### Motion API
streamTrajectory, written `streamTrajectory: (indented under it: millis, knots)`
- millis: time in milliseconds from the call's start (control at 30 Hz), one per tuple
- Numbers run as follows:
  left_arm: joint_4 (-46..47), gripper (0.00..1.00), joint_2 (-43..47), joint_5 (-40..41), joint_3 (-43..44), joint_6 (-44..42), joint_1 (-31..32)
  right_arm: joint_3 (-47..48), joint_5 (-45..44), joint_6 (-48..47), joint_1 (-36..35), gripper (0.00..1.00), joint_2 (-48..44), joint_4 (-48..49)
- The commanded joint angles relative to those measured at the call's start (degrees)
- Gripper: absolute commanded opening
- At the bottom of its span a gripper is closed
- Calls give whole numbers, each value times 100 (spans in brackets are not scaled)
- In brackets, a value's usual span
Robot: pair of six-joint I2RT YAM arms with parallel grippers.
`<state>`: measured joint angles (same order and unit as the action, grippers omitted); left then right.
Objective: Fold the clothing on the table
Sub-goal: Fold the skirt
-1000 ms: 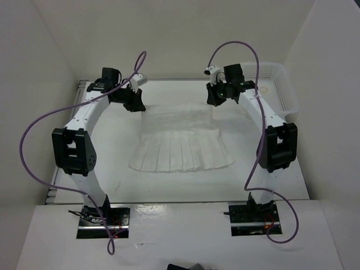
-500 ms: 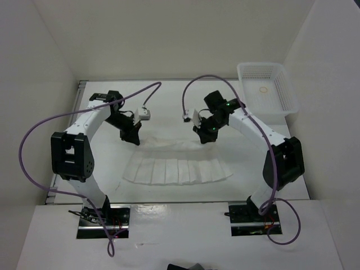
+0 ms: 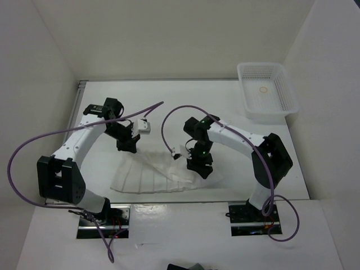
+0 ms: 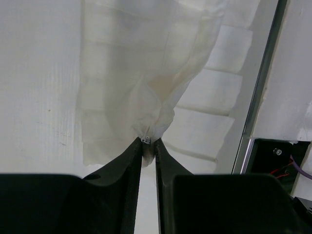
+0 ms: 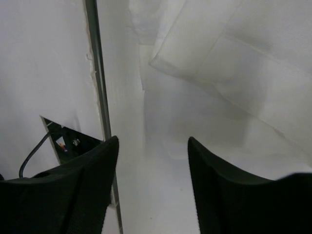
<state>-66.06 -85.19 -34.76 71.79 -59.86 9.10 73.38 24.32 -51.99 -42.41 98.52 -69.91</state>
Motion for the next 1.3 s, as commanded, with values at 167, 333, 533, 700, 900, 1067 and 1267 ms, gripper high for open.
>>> streamTrajectory:
  millis: [167,333,533,700,900,1067,1267]
  knots:
    - [-73,31,757,-189,-341,-79,-23,115,-101,478,1057,80,-667,995]
    - [-126,35,1135,-74,-394,-79,-23,115,-305,743,1410,82,-667,1507]
    - [66,35,1513,93,-596,87,-23,115,-77,901,1526,82,-553,1761]
    - [865,35,1646,216,-938,1165,-23,237,-102,1453,1526,83,-370,2025]
    - [1991,68,980,742,-1053,2827,-23,431,-682,2552,1526,94,114,2210]
    - [2299,80,284,1225,-939,3533,-23,379,-911,2939,1526,98,176,2332]
    - [2554,88,-42,1735,-939,3840,-23,326,-973,2993,1473,98,361,2333]
